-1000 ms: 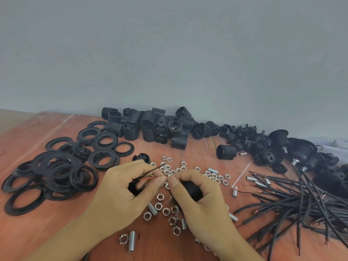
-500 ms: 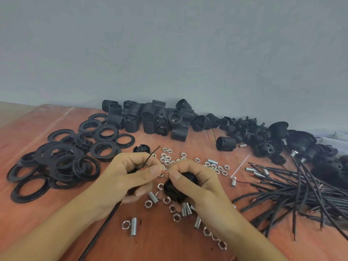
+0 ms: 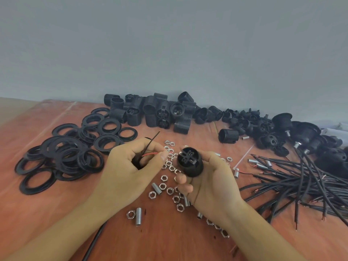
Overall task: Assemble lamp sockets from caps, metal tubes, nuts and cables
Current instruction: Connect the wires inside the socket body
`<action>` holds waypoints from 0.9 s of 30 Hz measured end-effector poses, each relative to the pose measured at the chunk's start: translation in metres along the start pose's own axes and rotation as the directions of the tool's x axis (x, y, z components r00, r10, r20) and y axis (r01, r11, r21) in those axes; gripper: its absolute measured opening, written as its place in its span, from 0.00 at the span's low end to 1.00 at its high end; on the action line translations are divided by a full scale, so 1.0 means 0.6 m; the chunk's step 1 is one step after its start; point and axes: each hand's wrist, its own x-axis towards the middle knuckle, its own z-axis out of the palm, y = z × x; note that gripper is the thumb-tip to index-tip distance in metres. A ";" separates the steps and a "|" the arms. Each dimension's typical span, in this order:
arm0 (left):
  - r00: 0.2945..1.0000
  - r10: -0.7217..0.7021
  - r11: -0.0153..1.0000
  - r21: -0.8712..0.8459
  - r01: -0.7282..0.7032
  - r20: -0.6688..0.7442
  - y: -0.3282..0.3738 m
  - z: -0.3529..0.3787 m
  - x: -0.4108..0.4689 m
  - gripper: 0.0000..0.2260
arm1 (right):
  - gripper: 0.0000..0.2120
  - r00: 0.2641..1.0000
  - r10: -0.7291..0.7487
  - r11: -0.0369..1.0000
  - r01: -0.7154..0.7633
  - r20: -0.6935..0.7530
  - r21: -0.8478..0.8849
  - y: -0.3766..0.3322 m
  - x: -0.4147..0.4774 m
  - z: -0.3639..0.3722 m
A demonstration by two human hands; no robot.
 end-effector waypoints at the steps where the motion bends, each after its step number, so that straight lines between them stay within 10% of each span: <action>1: 1.000 0.025 0.999 0.026 -0.025 -0.005 0.002 0.001 -0.002 0.07 | 0.13 1.000 0.013 1.000 -0.013 0.014 0.006 0.002 0.001 -0.001; 18: 0.983 0.181 0.955 0.236 -0.181 0.023 0.017 0.002 -0.005 0.02 | 0.23 0.993 0.043 0.984 -0.023 0.111 -0.175 0.023 0.004 0.001; 27: 0.986 0.165 0.959 0.226 -0.170 0.041 0.013 0.000 -0.002 0.04 | 0.17 0.961 -0.265 0.843 0.271 0.078 -0.465 0.022 0.007 -0.006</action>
